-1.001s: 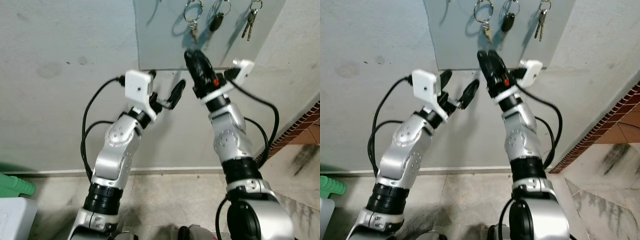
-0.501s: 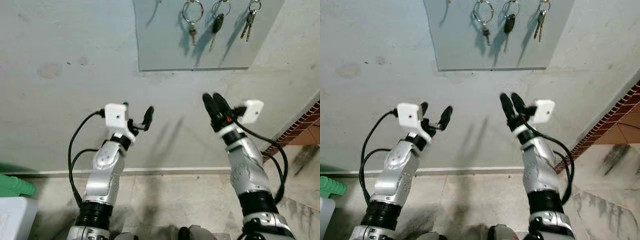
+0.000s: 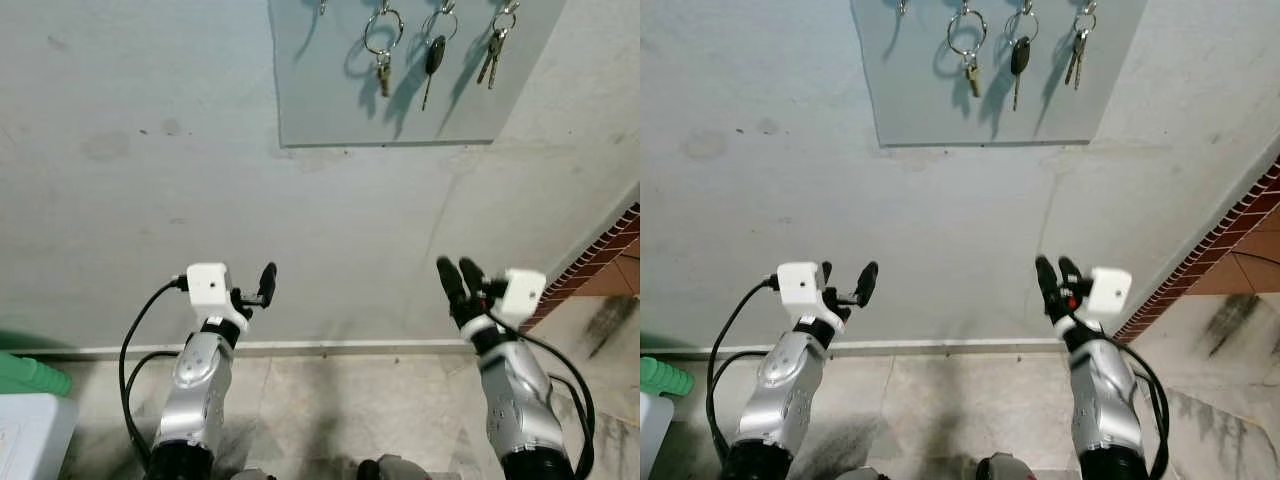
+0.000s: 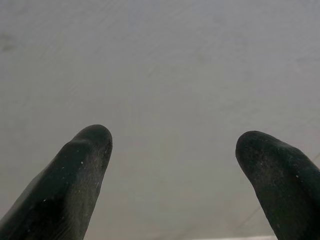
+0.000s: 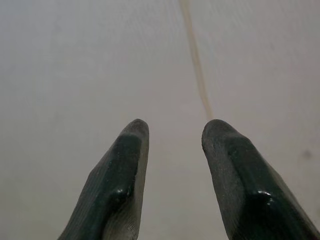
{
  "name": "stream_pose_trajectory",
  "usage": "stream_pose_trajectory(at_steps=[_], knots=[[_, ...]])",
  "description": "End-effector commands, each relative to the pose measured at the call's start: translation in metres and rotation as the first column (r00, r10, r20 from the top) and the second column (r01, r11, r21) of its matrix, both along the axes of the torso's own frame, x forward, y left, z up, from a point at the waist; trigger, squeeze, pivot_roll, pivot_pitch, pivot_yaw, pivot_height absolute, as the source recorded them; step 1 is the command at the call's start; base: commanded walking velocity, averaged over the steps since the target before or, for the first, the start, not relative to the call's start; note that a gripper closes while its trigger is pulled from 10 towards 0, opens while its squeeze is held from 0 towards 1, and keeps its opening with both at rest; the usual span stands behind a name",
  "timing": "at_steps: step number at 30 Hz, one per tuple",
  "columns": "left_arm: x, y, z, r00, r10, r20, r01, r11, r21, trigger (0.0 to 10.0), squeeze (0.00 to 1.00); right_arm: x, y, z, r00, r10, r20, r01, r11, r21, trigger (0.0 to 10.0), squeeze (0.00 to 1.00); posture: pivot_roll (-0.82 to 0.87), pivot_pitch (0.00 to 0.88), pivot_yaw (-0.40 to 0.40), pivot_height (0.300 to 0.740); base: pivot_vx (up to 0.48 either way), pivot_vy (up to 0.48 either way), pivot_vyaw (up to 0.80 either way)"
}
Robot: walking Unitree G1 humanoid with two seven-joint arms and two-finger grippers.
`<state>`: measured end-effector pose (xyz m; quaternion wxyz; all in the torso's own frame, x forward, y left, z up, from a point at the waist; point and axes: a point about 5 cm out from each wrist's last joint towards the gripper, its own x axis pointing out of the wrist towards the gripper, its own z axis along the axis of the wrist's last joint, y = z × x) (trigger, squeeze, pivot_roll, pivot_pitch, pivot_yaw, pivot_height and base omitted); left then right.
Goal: Hang keys on a hook
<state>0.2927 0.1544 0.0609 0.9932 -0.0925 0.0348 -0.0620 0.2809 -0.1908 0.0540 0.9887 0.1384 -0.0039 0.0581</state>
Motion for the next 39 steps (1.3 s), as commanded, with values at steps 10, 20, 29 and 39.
stream_pose_trajectory(at_steps=[10, 20, 29, 39], knots=[[-0.022, 0.016, -0.031, 0.993, 0.089, -0.077, -0.09, 0.996, -0.016, 10.0, 0.0, -0.028, 0.005, -0.035, 0.992, -0.027, -0.123, 0.022, 0.999, -0.038, 10.0, 0.11, -0.02, 0.041, 0.005, 0.721, 0.0, 0.0, 0.0], [-0.028, 0.012, -0.037, 0.993, 0.09, -0.079, -0.091, 0.996, -0.008, 10.0, 0.0, -0.032, 0.003, -0.038, 0.99, -0.039, -0.133, 0.032, 0.998, -0.059, 10.0, 0.0, -0.02, 0.054, 0.001, 0.721, 0.0, 0.0, 0.0], [-0.038, 0.008, -0.044, 0.993, 0.072, -0.088, -0.071, 0.997, 0.009, 10.0, 0.0, -0.047, 0.007, -0.047, 0.987, -0.039, -0.158, 0.027, 0.997, -0.076, 10.0, 0.0, -0.03, 0.075, 0.002, 0.721, 0.0, 0.0, 0.0], [-0.043, 0.007, -0.047, 0.992, 0.071, -0.1, -0.072, 0.997, -0.006, 10.0, 0.0, -0.055, 0.009, -0.052, 0.983, -0.031, -0.178, 0.016, 0.996, -0.086, 10.0, 0.0, -0.03, 0.087, -0.001, 0.721, 0.0, -0.069, 0.0]])
